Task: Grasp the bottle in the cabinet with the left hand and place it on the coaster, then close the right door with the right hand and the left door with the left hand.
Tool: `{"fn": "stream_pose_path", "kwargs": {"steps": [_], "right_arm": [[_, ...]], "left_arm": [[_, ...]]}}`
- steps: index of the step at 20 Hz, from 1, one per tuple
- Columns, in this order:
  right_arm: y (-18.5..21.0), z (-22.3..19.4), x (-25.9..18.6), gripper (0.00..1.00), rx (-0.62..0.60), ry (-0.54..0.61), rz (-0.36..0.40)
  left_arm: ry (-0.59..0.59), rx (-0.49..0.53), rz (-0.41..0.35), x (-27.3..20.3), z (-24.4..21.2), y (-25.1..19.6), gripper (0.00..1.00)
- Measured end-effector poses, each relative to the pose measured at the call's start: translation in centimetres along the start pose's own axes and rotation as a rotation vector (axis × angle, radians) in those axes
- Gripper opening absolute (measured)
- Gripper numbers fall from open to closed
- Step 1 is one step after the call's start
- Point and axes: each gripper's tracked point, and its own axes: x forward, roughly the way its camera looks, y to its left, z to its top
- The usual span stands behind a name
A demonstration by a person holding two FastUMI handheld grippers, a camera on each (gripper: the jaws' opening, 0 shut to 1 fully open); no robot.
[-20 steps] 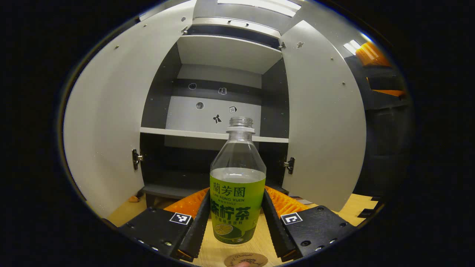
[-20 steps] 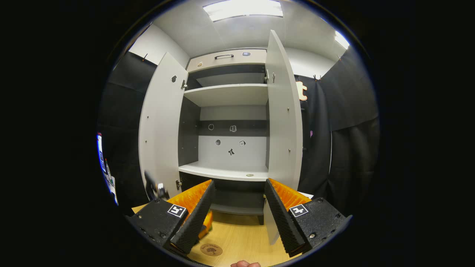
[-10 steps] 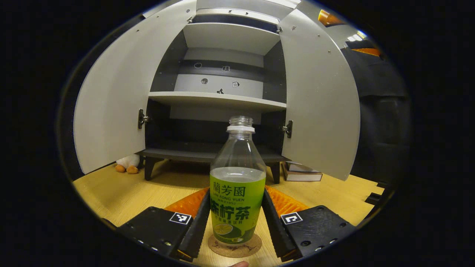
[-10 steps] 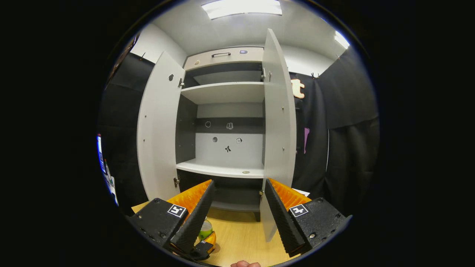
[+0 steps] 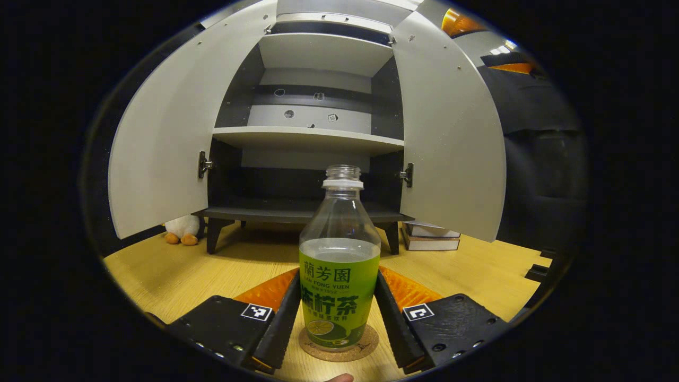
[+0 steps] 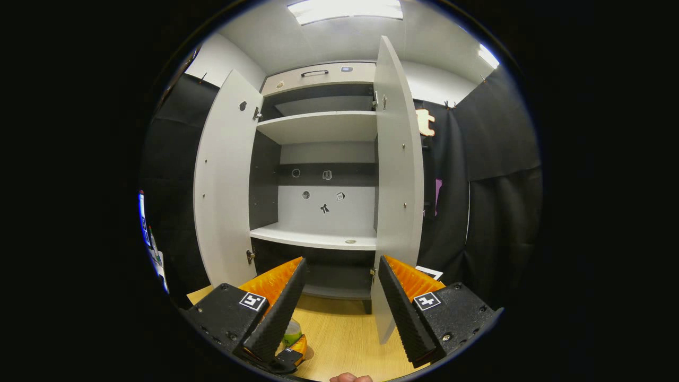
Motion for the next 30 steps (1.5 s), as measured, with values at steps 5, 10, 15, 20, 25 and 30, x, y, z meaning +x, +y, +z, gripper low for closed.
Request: {"fn": "stream_pose_path", "kwargs": {"steps": [5, 10, 15, 20, 25, 30], "right_arm": [[0.0, -0.4, 0.1, 0.83, -0.006, 0.009, 0.008], [-0.2, -0.8, -0.1, 0.83, 0.005, 0.017, 0.011], [-0.5, -0.8, -0.3, 0.83, 0.011, 0.007, 0.004], [-0.9, -1.0, -0.4, 0.83, 0.032, -0.01, -0.011], [-0.7, -2.0, -0.1, 0.83, 0.07, -0.004, 0.002], [-1.0, -2.7, -0.2, 0.83, 0.104, -0.04, -0.004]], "left_arm": [[0.038, 0.02, -0.017, -0.2, -0.9, 0.0, 0.77], [0.062, 0.003, -0.072, -1.6, -0.4, -0.8, 0.88], [-0.004, -0.032, -0.109, -3.1, 3.9, -0.9, 0.95], [-0.14, -0.102, -0.124, -4.8, 12.5, 0.0, 0.99], [-0.166, -0.121, -0.087, -5.9, 18.3, 1.8, 0.95], [-0.166, -0.062, -0.029, -7.3, 20.9, 3.6, 0.98]]}}
